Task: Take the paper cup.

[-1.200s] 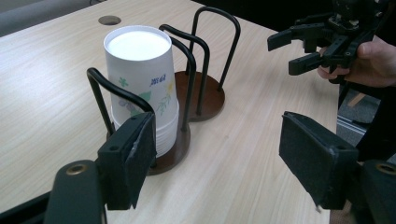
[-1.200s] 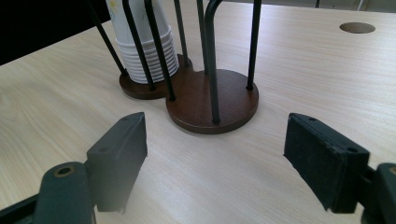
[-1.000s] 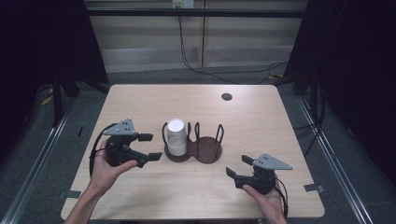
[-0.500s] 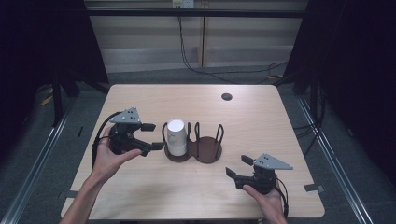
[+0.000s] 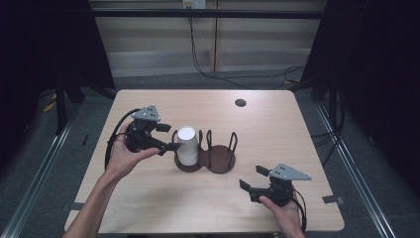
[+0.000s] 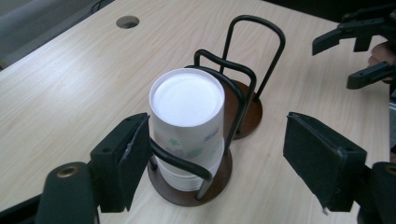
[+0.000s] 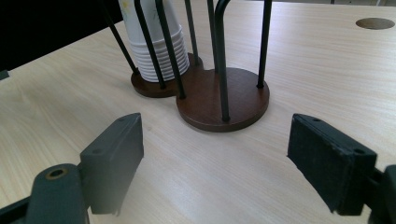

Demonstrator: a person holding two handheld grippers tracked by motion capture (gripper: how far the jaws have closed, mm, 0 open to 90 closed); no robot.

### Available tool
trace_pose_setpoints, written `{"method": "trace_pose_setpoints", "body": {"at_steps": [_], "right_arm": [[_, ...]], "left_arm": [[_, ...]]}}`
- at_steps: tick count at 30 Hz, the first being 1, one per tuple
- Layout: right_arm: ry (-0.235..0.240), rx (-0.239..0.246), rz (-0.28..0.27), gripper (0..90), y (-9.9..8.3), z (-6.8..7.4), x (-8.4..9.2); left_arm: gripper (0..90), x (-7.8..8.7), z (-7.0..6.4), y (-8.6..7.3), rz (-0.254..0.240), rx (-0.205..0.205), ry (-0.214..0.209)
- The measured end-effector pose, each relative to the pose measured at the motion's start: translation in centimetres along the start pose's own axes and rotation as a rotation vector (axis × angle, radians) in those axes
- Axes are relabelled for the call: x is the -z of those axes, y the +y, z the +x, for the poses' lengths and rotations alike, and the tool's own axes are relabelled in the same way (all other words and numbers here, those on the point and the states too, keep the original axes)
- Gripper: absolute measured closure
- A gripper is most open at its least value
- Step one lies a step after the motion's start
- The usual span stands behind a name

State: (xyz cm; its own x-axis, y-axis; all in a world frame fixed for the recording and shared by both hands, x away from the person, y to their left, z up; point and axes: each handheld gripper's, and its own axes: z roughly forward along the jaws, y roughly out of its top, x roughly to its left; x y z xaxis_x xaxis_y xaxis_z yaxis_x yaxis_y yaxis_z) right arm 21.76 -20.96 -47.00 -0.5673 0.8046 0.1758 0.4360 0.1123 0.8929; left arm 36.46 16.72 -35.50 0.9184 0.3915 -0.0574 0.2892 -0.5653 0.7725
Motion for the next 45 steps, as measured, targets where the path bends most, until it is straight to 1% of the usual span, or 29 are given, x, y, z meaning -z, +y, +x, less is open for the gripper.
{"method": "trace_pose_setpoints", "body": {"at_steps": [1, 3, 4, 5, 7, 9, 11, 12, 15, 16, 18, 22, 25, 26, 28, 29, 30, 31, 33, 35, 38, 40, 41, 42, 43, 45], "right_arm": [[0.002, 0.000, 0.000, 17.1, 0.0, 0.0, 0.0], [-0.001, -0.007, 0.000, 15.8, 0.0, 0.0, 0.0], [-0.001, -0.007, 0.000, 15.8, 0.0, 0.0, 0.0], [-0.002, -0.008, 0.000, 15.4, 0.0, 0.0, 0.0], [0.002, -0.014, 0.001, 13.7, 0.0, -0.1, 0.0], [0.003, -0.014, 0.005, 13.7, 0.0, -0.1, -0.1], [0.005, -0.015, 0.005, 13.7, 0.0, -0.1, 0.0], [0.006, -0.013, 0.005, 13.7, 0.0, -0.1, -0.1], [0.015, -0.008, 0.012, 13.8, 0.0, 0.0, -0.2], [0.015, -0.008, 0.012, 13.8, 0.0, 0.0, -0.2], [0.022, -0.005, 0.020, 13.9, 0.0, 0.1, -0.2], [0.029, 0.000, 0.025, 14.4, -0.1, 0.2, -0.3], [0.036, -0.003, 0.034, 14.5, -0.1, 0.2, -0.3], [0.039, 0.001, 0.036, 14.6, -0.1, 0.2, -0.4], [0.042, -0.002, 0.038, 14.7, -0.1, 0.2, -0.4], [0.042, -0.001, 0.039, 14.6, -0.1, 0.2, -0.4], [0.043, 0.001, 0.041, 14.7, -0.1, 0.2, -0.5], [0.048, 0.003, 0.043, 14.7, -0.1, 0.3, -0.5], [0.047, 0.004, 0.044, 14.7, -0.1, 0.3, -0.5], [0.048, 0.001, 0.049, 14.7, -0.1, 0.3, -0.5], [0.049, 0.004, 0.051, 14.7, -0.1, 0.3, -0.5], [0.051, 0.005, 0.050, 14.7, -0.1, 0.3, -0.6], [0.052, 0.005, 0.050, 14.7, -0.1, 0.3, -0.6], [0.052, 0.005, 0.050, 14.7, -0.1, 0.3, -0.6], [0.052, 0.004, 0.053, 14.7, -0.2, 0.3, -0.6], [0.053, 0.003, 0.053, 14.7, -0.2, 0.2, -0.6]], "left_arm": [[23.4, -0.1, 0.0, 0.1, -0.001, 0.010, -0.002], [23.1, -0.3, 0.2, 0.3, 0.002, 0.014, -0.012], [23.1, -0.4, 0.3, 0.3, 0.009, 0.006, -0.012], [23.1, -0.7, 0.4, 0.4, 0.016, 0.011, -0.016], [23.0, -1.1, 0.6, 0.6, 0.044, 0.006, -0.013], [23.0, -1.5, 0.8, 0.8, 0.060, 0.006, -0.014], [22.6, -1.7, 0.9, 1.0, 0.054, 0.008, -0.019], [22.6, -1.8, 1.0, 1.1, 0.059, 0.000, -0.023], [23.8, -2.2, 1.0, 1.5, 0.068, -0.002, -0.017], [23.8, -2.4, 1.2, 1.7, 0.086, -0.013, -0.016], [23.8, -2.9, 1.2, 1.9, 0.100, -0.017, -0.014], [25.1, -3.8, 1.1, 2.2, 0.132, -0.041, -0.014], [25.2, -4.4, 1.0, 2.4, 0.153, -0.036, -0.002], [25.2, -4.5, 1.1, 2.5, 0.166, -0.051, 0.003], [25.3, -4.7, 1.0, 2.7, 0.173, -0.052, 0.006], [25.8, -4.8, 1.0, 2.8, 0.181, -0.061, 0.013], [26.3, -4.9, 1.0, 2.8, 0.179, -0.056, 0.020], [28.0, -5.0, 1.1, 2.8, 0.189, -0.061, 0.015], [29.7, -5.1, 1.0, 2.9, 0.200, -0.074, 0.020], [29.4, -5.3, 1.0, 2.8, 0.193, -0.063, 0.012], [31.2, -5.6, 0.9, 2.9, 0.214, -0.080, 0.021], [31.1, -5.9, 0.8, 2.9, 0.224, -0.079, 0.017], [30.9, -6.0, 0.8, 2.9, 0.225, -0.075, 0.022], [30.9, -6.1, 0.9, 2.9, 0.238, -0.087, 0.021], [29.2, -6.3, 0.8, 2.9, 0.249, -0.083, 0.023], [29.5, -6.3, 0.9, 2.9, 0.263, -0.084, 0.023]]}}
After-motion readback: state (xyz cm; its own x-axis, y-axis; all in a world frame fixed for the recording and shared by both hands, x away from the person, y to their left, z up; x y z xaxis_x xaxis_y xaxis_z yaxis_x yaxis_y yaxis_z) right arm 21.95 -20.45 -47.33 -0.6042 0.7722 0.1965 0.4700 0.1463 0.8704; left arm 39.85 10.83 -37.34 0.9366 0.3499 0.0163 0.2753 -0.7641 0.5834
